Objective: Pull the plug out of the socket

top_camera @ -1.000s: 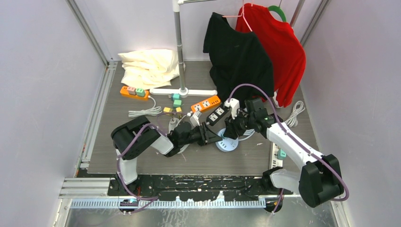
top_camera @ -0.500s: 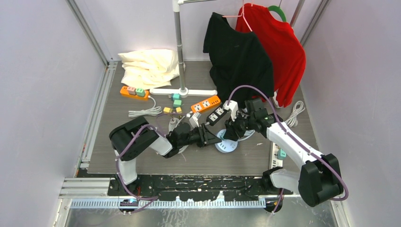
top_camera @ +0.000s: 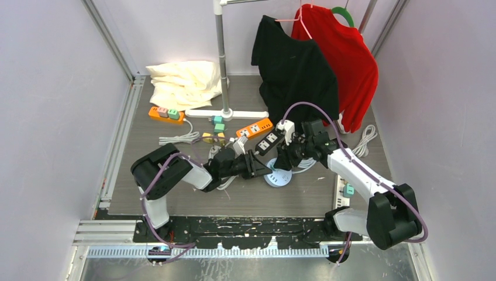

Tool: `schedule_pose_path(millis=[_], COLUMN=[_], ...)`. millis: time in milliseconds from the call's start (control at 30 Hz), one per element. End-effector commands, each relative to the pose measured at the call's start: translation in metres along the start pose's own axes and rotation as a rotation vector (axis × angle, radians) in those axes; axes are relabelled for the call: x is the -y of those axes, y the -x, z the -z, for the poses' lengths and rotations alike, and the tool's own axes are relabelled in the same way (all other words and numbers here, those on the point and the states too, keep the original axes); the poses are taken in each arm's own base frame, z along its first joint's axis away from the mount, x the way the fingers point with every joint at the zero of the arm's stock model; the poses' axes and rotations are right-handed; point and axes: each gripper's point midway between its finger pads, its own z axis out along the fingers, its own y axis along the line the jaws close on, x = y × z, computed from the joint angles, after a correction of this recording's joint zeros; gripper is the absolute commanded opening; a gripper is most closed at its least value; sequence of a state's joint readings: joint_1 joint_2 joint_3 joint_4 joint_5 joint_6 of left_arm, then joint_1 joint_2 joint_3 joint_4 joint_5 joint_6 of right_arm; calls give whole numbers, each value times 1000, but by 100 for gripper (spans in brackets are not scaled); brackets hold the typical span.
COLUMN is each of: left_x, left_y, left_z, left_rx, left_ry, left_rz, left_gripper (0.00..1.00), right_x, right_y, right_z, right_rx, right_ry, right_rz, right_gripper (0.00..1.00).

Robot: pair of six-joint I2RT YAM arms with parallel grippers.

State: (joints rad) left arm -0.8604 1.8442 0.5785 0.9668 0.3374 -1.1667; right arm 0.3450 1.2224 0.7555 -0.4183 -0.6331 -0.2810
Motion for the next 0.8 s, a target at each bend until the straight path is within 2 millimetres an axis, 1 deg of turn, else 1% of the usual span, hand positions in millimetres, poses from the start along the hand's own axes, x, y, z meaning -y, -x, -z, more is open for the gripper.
schedule_pose_path(millis=[0, 167, 267, 367, 433, 533, 700, 767], left_x=[-45, -50, -51, -51, -50, -49, -53, -55], left_y=[-22, -23, -19, -12, -11, -11, -14, -16], left_z=[5, 5, 8, 12, 13, 12, 10, 10], left_rx=[-86, -90, -71, -47, -43, -49, -55, -64], left_ry=[145, 169, 168, 147, 139, 130, 140, 153], left_rz=[-44, -43, -29, -9, -5, -5, -11, -16], left_gripper=[0, 0, 0, 0, 0, 0, 0, 0], right_x=[-3, 0, 0, -10, -13, -14, -12, -7], right_y=[52, 46, 28, 1, -4, 7, 46, 59], right_z=[9, 17, 19, 23, 24, 21, 18, 18], right_rx=[140, 109, 36, -38, -18, 61, 179, 187], right_ry=[4, -28, -16, 75, 85, 71, 61, 49], right_rz=[29, 112, 140, 169, 177, 143, 21, -4], right_gripper=[1, 1, 1, 1, 1, 1, 1, 1])
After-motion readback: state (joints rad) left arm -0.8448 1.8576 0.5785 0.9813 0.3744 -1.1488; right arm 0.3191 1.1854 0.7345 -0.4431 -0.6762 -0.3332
